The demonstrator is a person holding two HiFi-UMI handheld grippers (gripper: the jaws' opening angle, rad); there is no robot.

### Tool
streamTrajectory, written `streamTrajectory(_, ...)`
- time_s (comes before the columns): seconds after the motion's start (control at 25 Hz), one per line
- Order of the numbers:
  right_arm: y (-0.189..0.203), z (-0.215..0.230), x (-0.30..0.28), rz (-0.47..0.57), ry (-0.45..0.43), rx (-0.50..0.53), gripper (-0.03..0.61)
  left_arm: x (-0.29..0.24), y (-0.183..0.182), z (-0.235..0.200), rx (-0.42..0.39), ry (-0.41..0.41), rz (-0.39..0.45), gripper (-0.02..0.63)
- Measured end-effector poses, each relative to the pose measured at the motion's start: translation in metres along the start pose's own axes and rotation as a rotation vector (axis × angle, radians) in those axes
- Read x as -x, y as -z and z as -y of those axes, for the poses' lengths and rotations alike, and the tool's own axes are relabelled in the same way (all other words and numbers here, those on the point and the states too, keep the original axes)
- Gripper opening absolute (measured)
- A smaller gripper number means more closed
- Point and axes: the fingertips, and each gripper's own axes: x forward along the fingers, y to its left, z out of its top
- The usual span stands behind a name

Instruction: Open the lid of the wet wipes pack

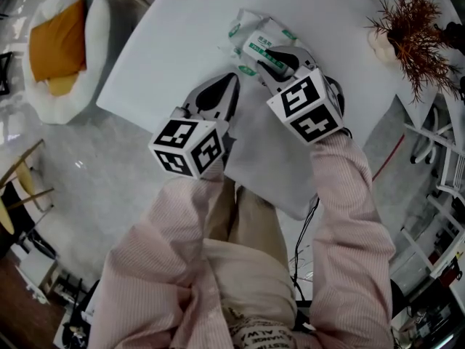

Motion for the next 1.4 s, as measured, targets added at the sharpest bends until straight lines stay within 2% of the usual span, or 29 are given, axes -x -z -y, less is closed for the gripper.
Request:
streamTrajectory(0.28, 0.0, 0.001, 0.001, 0.026, -0.051, -0.079, 0.091, -0.006, -0.002, 0.003, -0.008, 0.013, 0.0, -0.003)
streamTrajectory(0.72, -0.003, 0.009, 0.007, 0.078, -0.17, -0.202, 0.089, -0.009, -0.001, 0.016, 0.021, -0.021, 0.02, -0.003)
streamTrajectory(0.96, -0.01, 0.014, 0.014, 0.104, -0.19, -0.201, 0.079, -0.009, -0.003, 0.02, 0.036, -0.035, 0.033, -0.003)
streamTrajectory(1.4, -0.022, 0.026, 0.027, 0.16, -0.12, -0.101, 0.037, -0.013, -0.01, 0.023, 0.043, -0.048, 0.057, -0.003)
